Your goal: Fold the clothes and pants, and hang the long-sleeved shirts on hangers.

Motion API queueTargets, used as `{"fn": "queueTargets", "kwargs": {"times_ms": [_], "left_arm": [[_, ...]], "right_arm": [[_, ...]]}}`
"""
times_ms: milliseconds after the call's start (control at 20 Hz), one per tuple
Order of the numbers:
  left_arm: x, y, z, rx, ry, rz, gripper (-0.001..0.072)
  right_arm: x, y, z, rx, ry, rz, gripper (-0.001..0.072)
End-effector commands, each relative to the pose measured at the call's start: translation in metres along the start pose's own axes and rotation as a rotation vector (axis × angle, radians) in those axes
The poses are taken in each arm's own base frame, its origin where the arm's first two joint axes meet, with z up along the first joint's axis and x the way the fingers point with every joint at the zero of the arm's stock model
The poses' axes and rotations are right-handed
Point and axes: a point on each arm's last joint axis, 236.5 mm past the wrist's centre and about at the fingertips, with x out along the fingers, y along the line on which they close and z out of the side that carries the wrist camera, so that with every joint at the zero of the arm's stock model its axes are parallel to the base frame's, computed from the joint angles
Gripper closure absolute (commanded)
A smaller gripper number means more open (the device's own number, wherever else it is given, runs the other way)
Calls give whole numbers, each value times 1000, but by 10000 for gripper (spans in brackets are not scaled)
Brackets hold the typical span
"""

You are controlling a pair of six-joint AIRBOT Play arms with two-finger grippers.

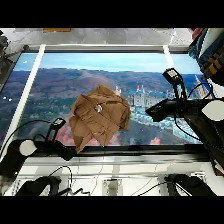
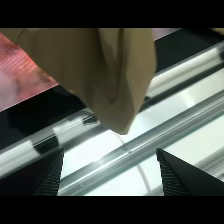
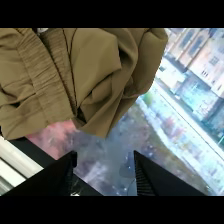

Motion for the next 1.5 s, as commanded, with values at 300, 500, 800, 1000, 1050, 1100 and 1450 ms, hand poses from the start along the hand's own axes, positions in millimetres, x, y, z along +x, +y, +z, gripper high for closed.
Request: {"fn": "queueTargets", "kwargs": {"times_ms": [300, 500, 800, 1000, 1050, 1100, 1450], "left_arm": [[54, -7, 15, 153, 58, 27, 63], [57, -7, 36, 176, -26, 49, 227], [63, -7, 25, 168, 26, 40, 243], [62, -1, 16, 193, 70, 58, 702], [62, -1, 15, 194, 70, 59, 698], [62, -1, 16, 194, 69, 59, 698], [62, -1, 16, 194, 68, 59, 698]], "right_arm": [[0, -1, 4, -1, -19, -7, 305], [0, -2, 4, -2, -18, -8, 305], [11, -3, -16, 59, 59, 1, 306], [42, 0, -69, 142, 209, 40, 305], [51, 3, -79, 177, 229, 60, 306], [58, 9, -85, 206, 234, 87, 315], [124, 35, -83, 559, 181, 275, 322]]}}
